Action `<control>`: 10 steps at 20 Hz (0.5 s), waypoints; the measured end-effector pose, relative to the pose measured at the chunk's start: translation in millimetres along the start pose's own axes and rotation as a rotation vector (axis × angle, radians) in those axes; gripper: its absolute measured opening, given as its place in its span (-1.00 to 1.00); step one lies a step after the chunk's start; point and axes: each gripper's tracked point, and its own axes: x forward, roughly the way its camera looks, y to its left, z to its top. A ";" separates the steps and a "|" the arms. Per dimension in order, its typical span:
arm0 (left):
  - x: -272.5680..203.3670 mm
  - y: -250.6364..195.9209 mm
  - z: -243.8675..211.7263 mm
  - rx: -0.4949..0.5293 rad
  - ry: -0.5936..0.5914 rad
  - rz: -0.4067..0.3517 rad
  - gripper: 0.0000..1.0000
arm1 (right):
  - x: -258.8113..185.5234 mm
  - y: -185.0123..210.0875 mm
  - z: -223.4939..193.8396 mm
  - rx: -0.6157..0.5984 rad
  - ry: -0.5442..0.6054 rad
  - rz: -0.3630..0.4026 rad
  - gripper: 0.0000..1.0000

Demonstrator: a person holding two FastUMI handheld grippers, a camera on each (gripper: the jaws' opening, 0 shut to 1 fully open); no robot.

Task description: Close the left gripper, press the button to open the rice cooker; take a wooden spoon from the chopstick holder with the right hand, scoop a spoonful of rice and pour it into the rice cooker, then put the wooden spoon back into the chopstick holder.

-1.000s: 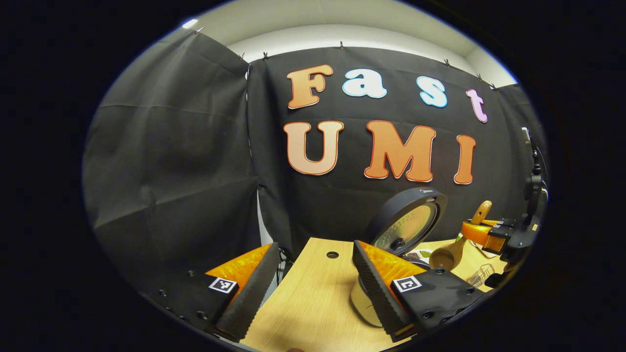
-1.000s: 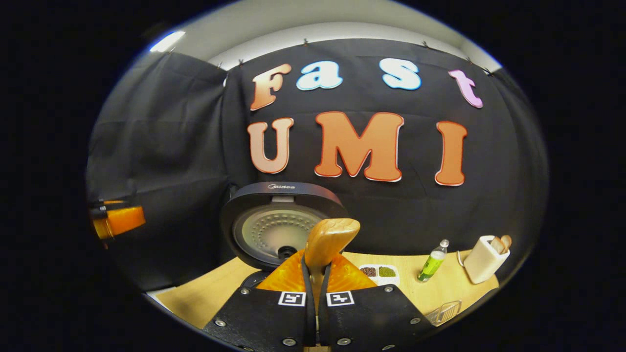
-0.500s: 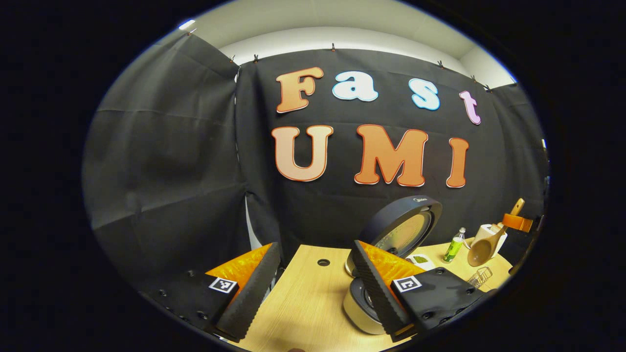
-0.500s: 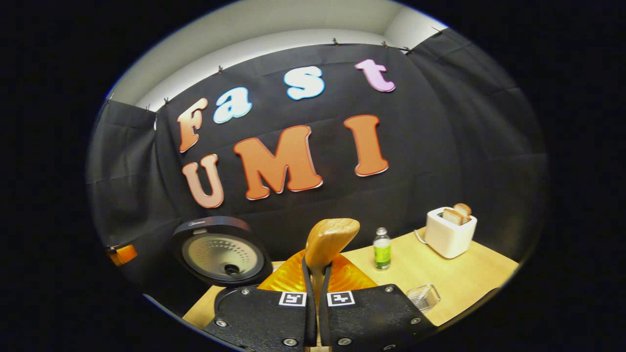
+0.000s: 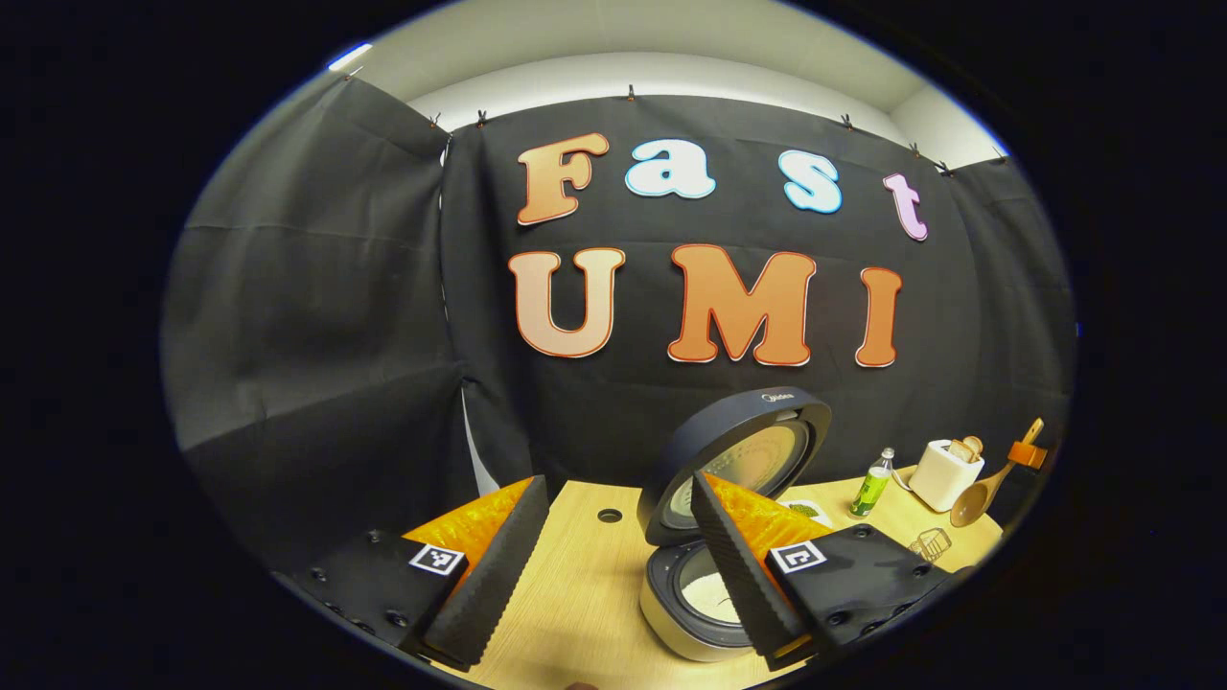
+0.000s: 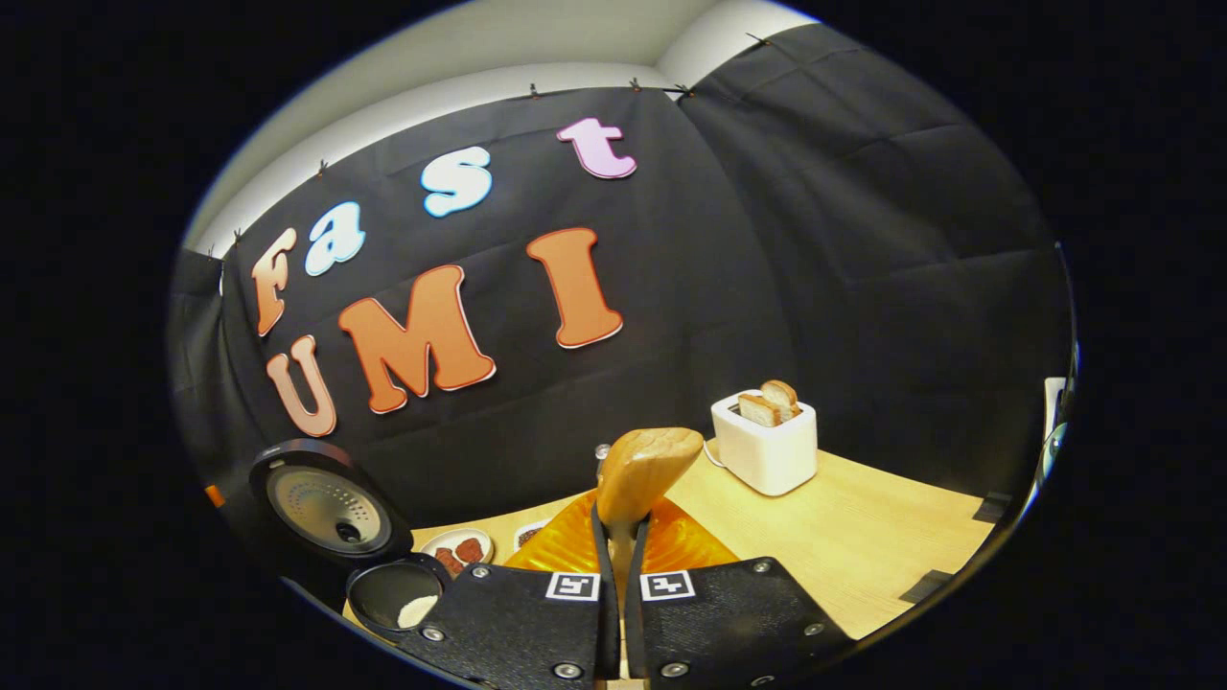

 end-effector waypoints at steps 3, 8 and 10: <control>-10.1 -6.7 5.0 -0.011 -0.002 0.034 0.96 | 18.7 -22.0 -18.4 0.000 0.034 -0.016 -0.97; -27.2 -6.3 9.5 -0.001 -0.013 0.117 1.00 | 50.9 -44.2 -44.5 -0.044 0.094 -0.027 -0.96; -33.0 -4.9 7.7 -0.007 -0.008 0.149 0.97 | 62.4 -50.5 -59.2 -0.057 0.127 -0.026 -0.96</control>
